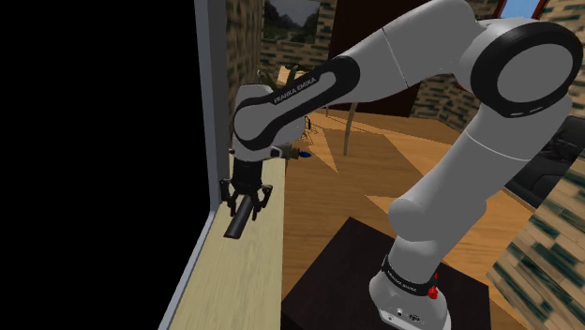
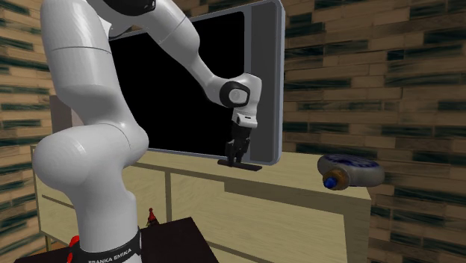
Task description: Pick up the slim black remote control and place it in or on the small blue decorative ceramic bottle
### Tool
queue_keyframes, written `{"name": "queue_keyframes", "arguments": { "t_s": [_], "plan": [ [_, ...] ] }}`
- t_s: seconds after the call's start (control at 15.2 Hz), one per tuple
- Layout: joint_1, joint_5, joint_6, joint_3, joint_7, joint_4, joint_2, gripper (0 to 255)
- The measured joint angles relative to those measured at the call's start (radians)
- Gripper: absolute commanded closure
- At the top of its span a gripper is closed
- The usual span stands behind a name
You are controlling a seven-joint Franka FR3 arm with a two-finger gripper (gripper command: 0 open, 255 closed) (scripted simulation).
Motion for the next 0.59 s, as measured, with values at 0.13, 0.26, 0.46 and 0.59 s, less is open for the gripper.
{"name": "queue_keyframes", "arguments": {
  "t_s": [0.13, 0.26, 0.46, 0.59],
  "plan": [
    [-0.002, 0.006, -0.016, -0.005, -0.001, 0.012, -0.012, 255],
    [-0.001, 0.014, -0.024, -0.012, -0.005, 0.02, -0.026, 255],
    [0.004, 0.029, -0.057, -0.026, -0.01, 0.033, -0.057, 255],
    [0.006, 0.032, -0.093, -0.036, -0.009, 0.051, -0.074, 255]
  ]
}}
